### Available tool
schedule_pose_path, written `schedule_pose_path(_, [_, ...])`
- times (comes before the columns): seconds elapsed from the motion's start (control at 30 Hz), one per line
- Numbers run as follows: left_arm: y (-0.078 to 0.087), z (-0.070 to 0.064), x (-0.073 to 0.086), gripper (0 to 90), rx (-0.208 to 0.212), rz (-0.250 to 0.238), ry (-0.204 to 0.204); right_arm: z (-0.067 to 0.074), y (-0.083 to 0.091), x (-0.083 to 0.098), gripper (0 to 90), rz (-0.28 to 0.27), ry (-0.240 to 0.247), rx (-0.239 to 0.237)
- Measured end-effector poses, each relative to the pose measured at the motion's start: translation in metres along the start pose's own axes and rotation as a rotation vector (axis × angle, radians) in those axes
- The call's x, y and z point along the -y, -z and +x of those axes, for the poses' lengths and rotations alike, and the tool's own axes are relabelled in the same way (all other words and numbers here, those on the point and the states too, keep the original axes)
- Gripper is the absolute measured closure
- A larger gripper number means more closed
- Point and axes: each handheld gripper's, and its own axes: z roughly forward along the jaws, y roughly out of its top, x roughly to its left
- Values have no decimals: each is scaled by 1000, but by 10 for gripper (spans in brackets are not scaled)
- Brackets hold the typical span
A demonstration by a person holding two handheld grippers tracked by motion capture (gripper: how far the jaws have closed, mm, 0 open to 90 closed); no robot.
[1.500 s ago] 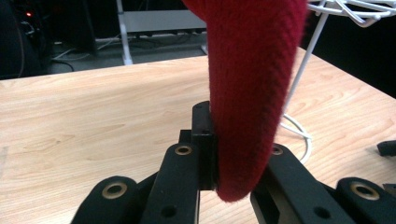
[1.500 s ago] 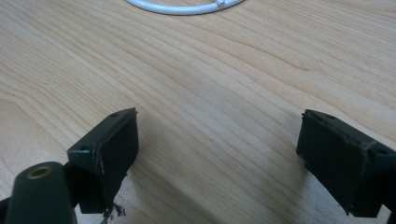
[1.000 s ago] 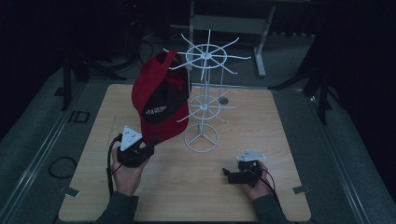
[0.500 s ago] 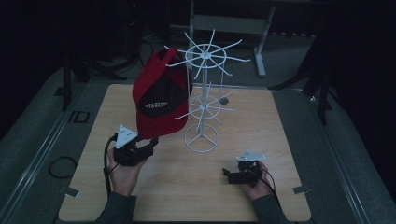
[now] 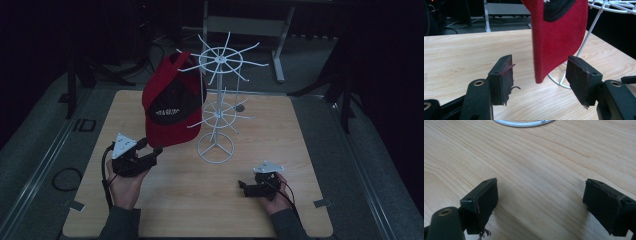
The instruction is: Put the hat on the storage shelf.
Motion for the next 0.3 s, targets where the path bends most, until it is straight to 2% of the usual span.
schedule_pose_path(0.3, [5, 7, 0, 388, 7, -14, 18, 0, 0, 0, 127, 0, 1, 0])
